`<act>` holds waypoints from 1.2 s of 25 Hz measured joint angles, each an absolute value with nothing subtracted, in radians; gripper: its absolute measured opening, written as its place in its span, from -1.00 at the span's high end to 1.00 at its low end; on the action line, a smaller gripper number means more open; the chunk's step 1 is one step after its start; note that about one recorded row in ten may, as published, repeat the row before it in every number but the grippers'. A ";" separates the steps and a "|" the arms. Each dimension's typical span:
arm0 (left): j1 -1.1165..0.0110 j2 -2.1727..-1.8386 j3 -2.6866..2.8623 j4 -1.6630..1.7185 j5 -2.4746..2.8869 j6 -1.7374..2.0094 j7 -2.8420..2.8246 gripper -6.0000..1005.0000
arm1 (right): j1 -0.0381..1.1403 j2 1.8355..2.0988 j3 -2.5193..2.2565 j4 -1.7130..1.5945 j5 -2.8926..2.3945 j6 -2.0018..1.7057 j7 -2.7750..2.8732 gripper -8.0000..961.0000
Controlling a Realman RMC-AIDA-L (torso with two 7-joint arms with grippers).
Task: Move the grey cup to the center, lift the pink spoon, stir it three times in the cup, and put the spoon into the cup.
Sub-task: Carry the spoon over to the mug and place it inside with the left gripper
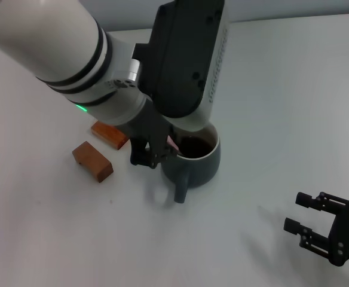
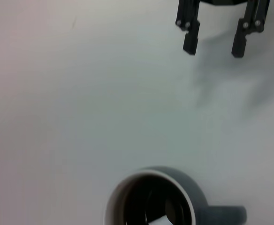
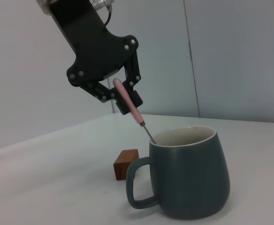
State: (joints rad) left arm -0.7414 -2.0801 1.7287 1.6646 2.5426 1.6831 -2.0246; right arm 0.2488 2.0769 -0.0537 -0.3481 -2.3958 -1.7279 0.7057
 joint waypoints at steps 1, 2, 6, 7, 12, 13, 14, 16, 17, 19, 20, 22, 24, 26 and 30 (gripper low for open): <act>-0.742 -2.080 1.733 1.665 2.538 1.677 -2.025 0.65 | 0.248 2.077 -0.054 -0.348 -2.396 -1.728 0.706 -0.23; -0.742 -2.080 1.741 1.665 2.536 1.667 -2.026 0.65 | 0.248 2.077 -0.054 -0.348 -2.396 -1.728 0.706 -0.23; -0.742 -2.080 1.767 1.656 2.540 1.613 -2.028 0.65 | 0.247 2.077 -0.054 -0.348 -2.396 -1.727 0.706 -0.23; -0.743 -2.080 1.769 1.652 2.544 1.604 -2.028 0.65 | 0.247 2.077 -0.054 -0.348 -2.396 -1.727 0.706 -0.23; -0.746 -2.080 1.772 1.635 2.561 1.573 -2.029 0.64 | 0.247 2.077 -0.054 -0.348 -2.396 -1.728 0.706 -0.23; -0.748 -2.080 1.772 1.631 2.573 1.568 -2.031 0.64 | 0.248 2.077 -0.054 -0.348 -2.396 -1.728 0.706 -0.23; -0.755 -2.080 1.772 1.620 2.593 1.565 -2.041 0.64 | 0.248 2.077 -0.054 -0.348 -2.396 -1.728 0.706 -0.23; -0.767 -2.080 1.771 1.605 2.608 1.574 -2.052 0.64 | 0.251 2.077 -0.054 -0.348 -2.396 -1.728 0.706 -0.23; -0.767 -2.080 1.771 1.605 2.608 1.574 -2.052 0.64 | 0.251 2.077 -0.054 -0.348 -2.396 -1.728 0.706 -0.23; -0.776 -2.080 1.770 1.599 2.618 1.595 -2.060 0.64 | 0.253 2.077 -0.054 -0.348 -2.396 -1.728 0.706 -0.23; -0.780 -2.080 1.769 1.597 2.620 1.606 -2.063 0.64 | 0.254 2.077 -0.054 -0.348 -2.396 -1.728 0.706 -0.23; -0.789 -2.080 1.762 1.597 2.617 1.635 -2.072 0.63 | 0.254 2.077 -0.054 -0.348 -2.396 -1.728 0.706 -0.23; -0.793 -2.080 1.755 1.601 2.608 1.653 -2.074 0.63 | 0.254 2.077 -0.054 -0.348 -2.396 -1.728 0.706 -0.23; -0.795 -2.080 1.749 1.605 2.590 1.663 -2.074 0.63 | 0.254 2.077 -0.054 -0.348 -2.396 -1.728 0.706 -0.23; -0.795 -2.080 1.747 1.605 2.541 1.665 -2.070 0.63 | 0.253 2.077 -0.054 -0.348 -2.396 -1.728 0.706 -0.23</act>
